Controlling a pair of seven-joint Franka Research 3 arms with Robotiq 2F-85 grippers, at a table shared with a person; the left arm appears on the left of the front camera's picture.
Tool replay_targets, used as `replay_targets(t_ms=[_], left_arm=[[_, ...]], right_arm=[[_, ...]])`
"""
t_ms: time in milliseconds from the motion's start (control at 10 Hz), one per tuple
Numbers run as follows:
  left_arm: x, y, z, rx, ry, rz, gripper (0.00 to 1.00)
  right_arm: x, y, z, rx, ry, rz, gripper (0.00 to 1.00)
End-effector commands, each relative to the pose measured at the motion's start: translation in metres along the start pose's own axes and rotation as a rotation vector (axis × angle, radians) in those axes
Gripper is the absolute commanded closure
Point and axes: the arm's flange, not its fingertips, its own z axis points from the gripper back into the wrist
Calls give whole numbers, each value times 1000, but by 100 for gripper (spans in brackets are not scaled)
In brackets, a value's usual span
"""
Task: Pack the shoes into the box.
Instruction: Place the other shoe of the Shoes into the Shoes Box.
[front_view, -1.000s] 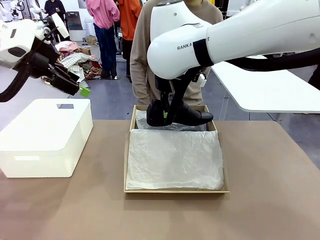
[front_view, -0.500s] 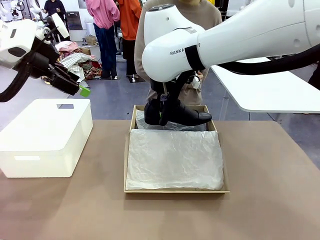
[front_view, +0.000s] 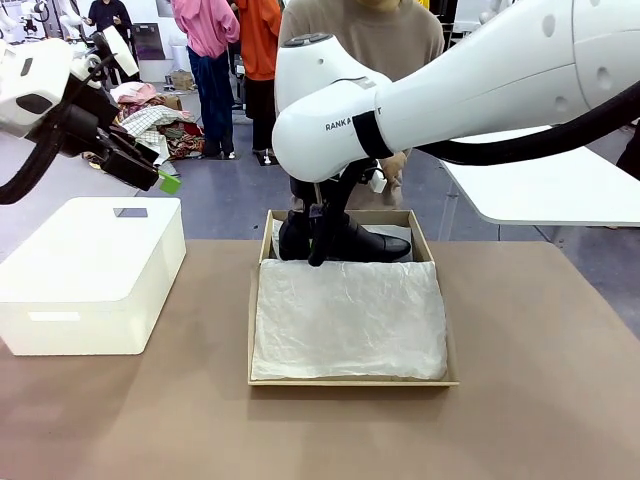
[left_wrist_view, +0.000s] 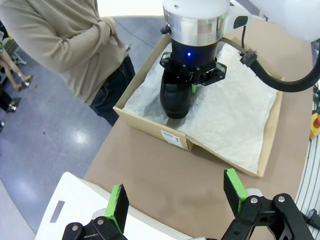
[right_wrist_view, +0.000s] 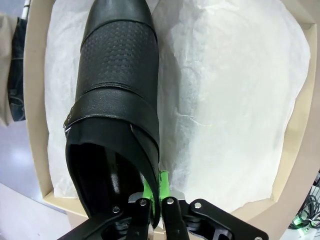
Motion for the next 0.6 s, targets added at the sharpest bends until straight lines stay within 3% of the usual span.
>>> replay_targets(t_ms=[0, 500], left_arm=[[-1, 1, 0, -16, -14, -8, 0], [-1, 1, 0, -16, -14, -8, 0]], right_arm=[[-2, 5, 6, 7, -9, -38, 100], [5, 5, -3, -29, 15, -68, 100]])
